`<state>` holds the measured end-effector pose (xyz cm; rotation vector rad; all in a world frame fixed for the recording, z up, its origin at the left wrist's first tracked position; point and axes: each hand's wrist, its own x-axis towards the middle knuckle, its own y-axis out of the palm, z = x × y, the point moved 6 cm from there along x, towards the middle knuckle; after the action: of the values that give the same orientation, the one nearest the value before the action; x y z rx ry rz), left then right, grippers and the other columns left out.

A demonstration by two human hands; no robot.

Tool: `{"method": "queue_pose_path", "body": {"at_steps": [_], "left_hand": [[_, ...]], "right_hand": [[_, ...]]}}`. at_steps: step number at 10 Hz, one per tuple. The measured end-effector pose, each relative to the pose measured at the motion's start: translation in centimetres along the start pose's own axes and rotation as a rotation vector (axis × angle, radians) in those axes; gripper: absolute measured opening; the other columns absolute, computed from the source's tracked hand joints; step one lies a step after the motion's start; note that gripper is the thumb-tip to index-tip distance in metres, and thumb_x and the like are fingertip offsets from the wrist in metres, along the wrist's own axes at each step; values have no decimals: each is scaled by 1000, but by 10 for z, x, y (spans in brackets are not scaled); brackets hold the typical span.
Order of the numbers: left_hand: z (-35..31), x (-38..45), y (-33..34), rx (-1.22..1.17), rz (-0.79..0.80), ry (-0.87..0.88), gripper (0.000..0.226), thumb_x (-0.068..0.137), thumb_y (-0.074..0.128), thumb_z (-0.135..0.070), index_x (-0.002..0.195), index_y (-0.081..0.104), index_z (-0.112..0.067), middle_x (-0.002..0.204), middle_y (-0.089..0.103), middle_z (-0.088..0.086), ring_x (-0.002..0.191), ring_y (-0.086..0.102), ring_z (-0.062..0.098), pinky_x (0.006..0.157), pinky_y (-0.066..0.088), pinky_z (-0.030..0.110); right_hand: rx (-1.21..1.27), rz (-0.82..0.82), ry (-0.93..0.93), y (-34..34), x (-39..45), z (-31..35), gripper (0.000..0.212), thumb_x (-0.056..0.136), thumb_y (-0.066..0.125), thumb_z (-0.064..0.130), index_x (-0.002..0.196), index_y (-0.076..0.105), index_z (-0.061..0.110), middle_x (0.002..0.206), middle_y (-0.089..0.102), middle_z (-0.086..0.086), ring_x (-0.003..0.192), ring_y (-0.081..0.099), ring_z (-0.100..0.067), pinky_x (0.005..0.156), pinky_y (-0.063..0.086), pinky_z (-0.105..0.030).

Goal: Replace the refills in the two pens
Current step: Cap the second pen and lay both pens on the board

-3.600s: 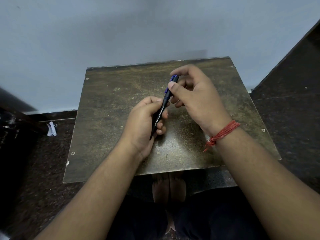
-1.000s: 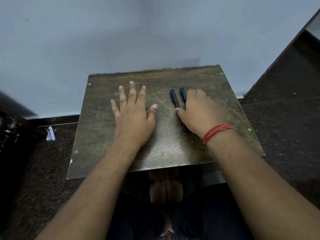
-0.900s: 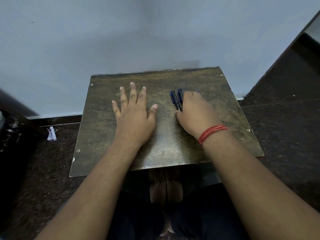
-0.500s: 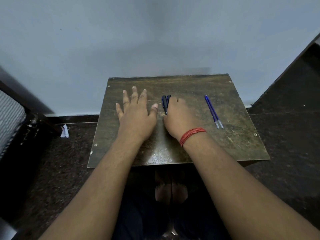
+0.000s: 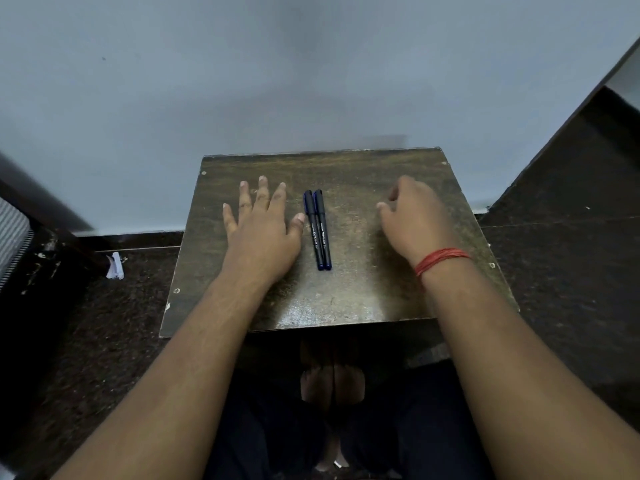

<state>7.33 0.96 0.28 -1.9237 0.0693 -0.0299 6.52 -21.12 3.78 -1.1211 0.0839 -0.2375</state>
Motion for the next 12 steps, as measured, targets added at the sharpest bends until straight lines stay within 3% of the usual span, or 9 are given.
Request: {"method": "queue_pose_path", "body": {"at_steps": [2,3,6,8,10,12], "left_hand": [[-8,2,7,17,7,45,64,103,32,-49,159,15,-24,170,2,5,155,-12,26,122,-7,57],[-12,2,9,17,5,65,64,103,32,-49,159,15,-24,170,2,5,155,-12,26,122,-7,57],[-16,2,11,-3,7,72,64,103,33,-50,159,17,-24,170,3,5,155,-11,26,122,-7,56],[-15,3,12,-14,9,58,64,102,34,-50,159,17,-25,170,2,4,155,-12,26,122,-7,56],[-15,3,13,-19,6,55,65,102,35,-50,159,17,-25,170,3,4,155,-11,26,122,-5,57],[-16,3,12,-20,-1,53,65,102,35,-50,159,18,-24,170,4,4,155,-10,26,122,-5,58]], "right_hand": [[-91,108,170,-5,7,-48,41,93,62,34,122,54,6,119,61,-18,107,59,-37,86,49,-40],[-133,151,148,5,8,-41,38,96,59,31,124,51,6,118,61,-16,108,59,-37,76,40,-33],[-154,134,18,30,7,1,20,96,49,8,115,50,6,100,56,-12,80,49,-27,66,39,-35],[-127,155,-25,40,3,16,26,94,48,7,119,50,6,106,59,-15,86,56,-31,70,46,-37],[-161,134,-42,42,3,20,23,95,46,7,118,50,8,102,60,-12,83,53,-29,69,37,-37],[-127,134,-35,42,6,19,23,96,48,10,119,49,9,91,49,-6,80,52,-26,67,41,-36]]}}
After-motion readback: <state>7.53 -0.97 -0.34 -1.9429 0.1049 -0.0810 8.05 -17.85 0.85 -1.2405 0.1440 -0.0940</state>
